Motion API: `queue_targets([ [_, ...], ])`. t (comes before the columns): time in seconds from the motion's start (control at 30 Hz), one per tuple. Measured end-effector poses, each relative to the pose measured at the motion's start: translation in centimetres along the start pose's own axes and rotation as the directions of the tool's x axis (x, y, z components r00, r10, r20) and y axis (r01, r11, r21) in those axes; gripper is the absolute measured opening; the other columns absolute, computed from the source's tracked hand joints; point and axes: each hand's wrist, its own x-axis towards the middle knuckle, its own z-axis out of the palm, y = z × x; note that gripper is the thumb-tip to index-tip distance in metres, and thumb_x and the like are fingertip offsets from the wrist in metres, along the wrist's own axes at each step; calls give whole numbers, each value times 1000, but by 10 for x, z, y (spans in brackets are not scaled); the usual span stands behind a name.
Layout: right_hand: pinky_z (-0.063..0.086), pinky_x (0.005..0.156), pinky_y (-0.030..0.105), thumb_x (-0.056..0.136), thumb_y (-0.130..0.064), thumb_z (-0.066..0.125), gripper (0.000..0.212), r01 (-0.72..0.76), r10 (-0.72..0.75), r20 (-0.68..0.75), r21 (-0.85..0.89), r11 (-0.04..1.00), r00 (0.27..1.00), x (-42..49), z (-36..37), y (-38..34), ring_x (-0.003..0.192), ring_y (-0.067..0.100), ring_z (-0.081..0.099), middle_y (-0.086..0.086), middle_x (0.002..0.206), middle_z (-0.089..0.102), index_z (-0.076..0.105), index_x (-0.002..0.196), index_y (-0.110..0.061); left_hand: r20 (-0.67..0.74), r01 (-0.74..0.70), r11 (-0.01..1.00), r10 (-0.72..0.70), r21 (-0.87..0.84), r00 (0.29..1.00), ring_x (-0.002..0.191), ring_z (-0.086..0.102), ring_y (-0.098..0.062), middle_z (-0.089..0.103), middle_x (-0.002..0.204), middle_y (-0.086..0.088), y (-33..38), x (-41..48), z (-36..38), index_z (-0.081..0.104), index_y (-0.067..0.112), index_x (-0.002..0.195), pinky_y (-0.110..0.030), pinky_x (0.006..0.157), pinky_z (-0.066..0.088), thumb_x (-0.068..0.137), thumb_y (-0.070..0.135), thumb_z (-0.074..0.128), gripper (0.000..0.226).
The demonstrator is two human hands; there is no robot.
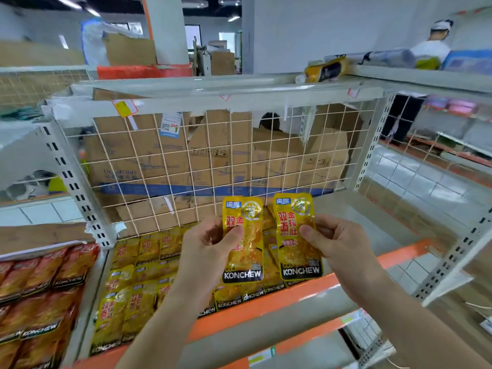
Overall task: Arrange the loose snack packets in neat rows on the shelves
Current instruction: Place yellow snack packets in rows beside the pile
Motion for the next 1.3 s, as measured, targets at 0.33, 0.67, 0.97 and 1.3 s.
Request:
queue_targets([
  [0.33,57,77,34,90,-9,67,9,-48,48,12,21,999,999,32,-79,12,78,17,72,6,87,77,75,92,-13,-128,64,998,-67,-30,990,75,57,-23,65,86,-22,-10,-7,78,74,10,85,-38,76,46,89,13,72,5],
  [0.67,57,83,44,88,-8,69,13,-125,123,41,45,991,992,42,-105,50,78,22,71,9,86,77,77,84,-17,-207,143,990,-144,-18,968,61,50,-11,48,71,-11,-36,-15,114,65,9,64,-19,62,39,85,7,75,23],
  [0.97,56,78,37,92,-4,62,12,-261,264,-27,98,960,964,58,-115,91,77,20,70,12,86,76,75,92,-7,-203,158,987,-157,-14,966,54,49,-6,45,55,4,-79,7,133,62,3,66,-13,55,37,87,8,73,24],
  [1.3,58,80,41,93,-7,63,12,-286,282,-113,-26,958,953,80,-113,114,70,17,70,10,82,76,75,92,-9,-125,251,965,-259,-74,958,60,61,-7,73,68,-5,-114,44,148,77,17,67,-16,65,47,84,11,79,18],
])
